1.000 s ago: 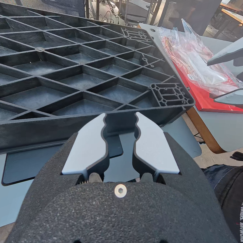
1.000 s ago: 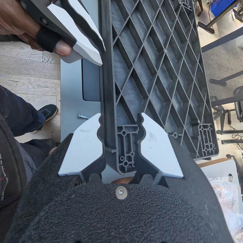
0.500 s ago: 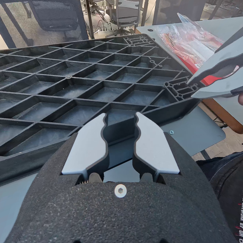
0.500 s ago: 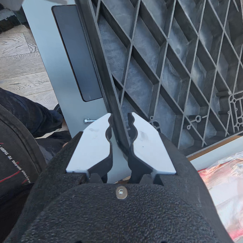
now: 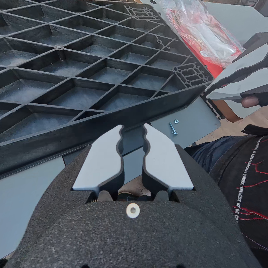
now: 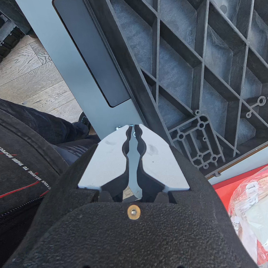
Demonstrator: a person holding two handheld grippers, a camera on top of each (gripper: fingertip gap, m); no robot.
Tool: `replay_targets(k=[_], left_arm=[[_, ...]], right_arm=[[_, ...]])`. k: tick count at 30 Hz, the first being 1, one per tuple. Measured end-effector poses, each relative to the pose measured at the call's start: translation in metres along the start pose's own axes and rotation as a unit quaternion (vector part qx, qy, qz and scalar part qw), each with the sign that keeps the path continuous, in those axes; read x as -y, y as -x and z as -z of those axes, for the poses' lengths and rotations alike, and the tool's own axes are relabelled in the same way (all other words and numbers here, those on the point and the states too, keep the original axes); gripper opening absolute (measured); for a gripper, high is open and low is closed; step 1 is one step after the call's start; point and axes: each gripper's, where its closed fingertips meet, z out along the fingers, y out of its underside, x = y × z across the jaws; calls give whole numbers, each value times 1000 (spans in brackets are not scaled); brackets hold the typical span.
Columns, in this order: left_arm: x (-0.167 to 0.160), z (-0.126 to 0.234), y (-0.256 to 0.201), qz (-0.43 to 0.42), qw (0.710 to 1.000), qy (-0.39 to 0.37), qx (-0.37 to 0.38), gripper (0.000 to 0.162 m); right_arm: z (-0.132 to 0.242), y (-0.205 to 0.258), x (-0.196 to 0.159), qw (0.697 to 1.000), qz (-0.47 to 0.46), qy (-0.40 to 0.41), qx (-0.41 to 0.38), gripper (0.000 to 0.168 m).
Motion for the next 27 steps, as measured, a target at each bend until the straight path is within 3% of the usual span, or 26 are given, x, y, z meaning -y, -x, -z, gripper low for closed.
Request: replay_targets(k=[1, 7, 18, 27], left_arm=[[-3, 2, -1, 7, 1000, 0, -1, 23], [-4, 10, -2, 43, 999, -4, 8, 23], [40, 7, -17, 29, 1000, -12, 2, 23], [69, 4, -25, 22, 1000, -16, -3, 24]], right_arm=[[0, 1, -1, 1000, 1, 2, 2, 5], [-2, -4, 2, 1000, 25, 4, 17, 6], [8, -37, 17, 999, 36, -29, 18, 6], [24, -70, 8, 999, 21, -41, -3, 6]])
